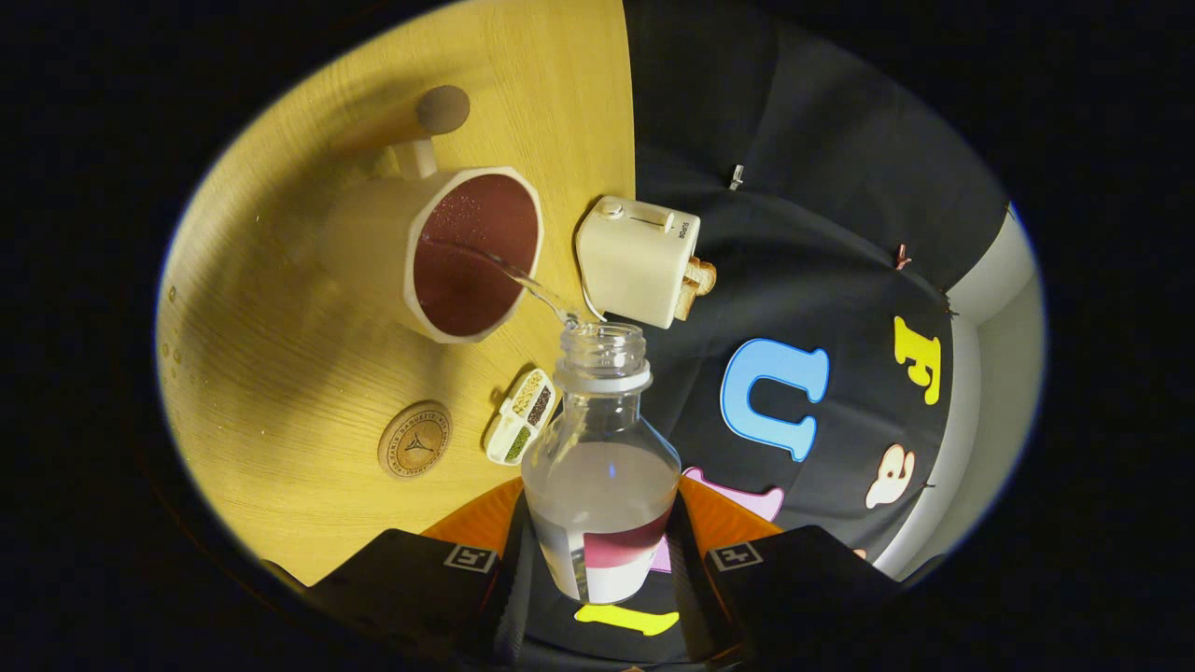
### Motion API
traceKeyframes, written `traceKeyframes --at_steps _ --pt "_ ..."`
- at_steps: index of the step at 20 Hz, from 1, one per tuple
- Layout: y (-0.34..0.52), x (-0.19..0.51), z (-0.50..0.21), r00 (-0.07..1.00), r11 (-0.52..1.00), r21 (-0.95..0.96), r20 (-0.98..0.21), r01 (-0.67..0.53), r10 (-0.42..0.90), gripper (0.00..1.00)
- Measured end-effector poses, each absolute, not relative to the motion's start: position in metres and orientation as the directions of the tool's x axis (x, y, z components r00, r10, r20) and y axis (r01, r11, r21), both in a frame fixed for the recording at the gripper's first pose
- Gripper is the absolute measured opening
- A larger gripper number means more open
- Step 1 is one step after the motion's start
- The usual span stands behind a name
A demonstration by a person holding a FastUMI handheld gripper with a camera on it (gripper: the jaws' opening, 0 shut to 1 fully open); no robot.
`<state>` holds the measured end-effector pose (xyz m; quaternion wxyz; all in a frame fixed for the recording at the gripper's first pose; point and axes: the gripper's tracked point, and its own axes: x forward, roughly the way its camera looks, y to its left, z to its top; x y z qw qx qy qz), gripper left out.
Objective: Take the bottle from table, then pour the juice into the cup, finally place the bottle on the coaster
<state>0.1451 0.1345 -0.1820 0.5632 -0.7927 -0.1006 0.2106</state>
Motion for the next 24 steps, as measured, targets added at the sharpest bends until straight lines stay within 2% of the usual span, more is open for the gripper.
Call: traceKeyframes --at_steps 24 --pt "0.153 0.153 -0.165 0.852 -0.506 -0.861 -0.236 0.039 0.467 0.67"
